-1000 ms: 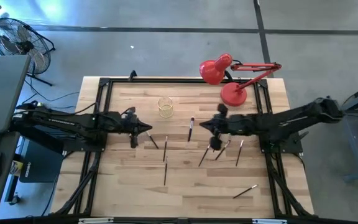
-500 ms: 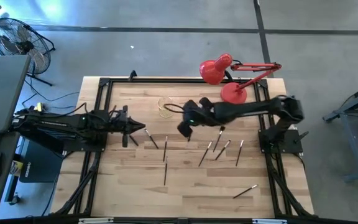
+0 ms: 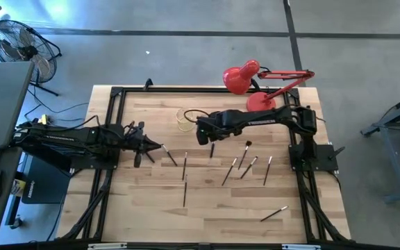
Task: Put items in baskets/containers
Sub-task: Put the blush brush into the wire organizer
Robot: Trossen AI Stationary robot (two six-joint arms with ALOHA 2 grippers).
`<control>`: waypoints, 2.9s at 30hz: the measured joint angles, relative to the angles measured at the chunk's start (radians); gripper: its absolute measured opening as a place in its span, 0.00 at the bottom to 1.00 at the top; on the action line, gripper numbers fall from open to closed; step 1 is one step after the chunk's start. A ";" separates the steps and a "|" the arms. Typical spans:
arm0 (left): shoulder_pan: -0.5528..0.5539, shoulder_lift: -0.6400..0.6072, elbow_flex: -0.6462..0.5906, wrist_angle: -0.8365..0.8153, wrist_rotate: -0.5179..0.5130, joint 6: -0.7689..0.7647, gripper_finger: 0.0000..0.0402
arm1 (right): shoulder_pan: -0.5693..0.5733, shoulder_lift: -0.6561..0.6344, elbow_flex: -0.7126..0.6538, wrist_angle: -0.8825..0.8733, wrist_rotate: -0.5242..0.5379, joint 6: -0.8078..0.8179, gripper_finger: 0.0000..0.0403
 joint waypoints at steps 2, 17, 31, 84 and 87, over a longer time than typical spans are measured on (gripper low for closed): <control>0.000 0.000 0.000 -0.004 0.005 0.000 0.00 | -0.001 0.000 -0.010 0.007 -0.001 0.018 0.28; 0.000 -0.001 0.001 -0.025 0.003 0.023 0.00 | -0.002 0.129 -0.010 0.038 -0.022 0.068 0.30; 0.000 0.000 0.001 -0.026 -0.043 0.015 0.00 | -0.010 0.176 -0.005 0.030 0.012 -0.214 0.20; 0.000 0.000 0.001 -0.025 -0.220 -0.012 0.00 | -0.178 0.052 -0.417 1.896 -0.256 -1.056 0.08; 0.000 0.000 0.001 -0.029 -0.220 -0.012 0.00 | -0.191 0.067 -0.405 1.831 -0.264 -1.067 0.08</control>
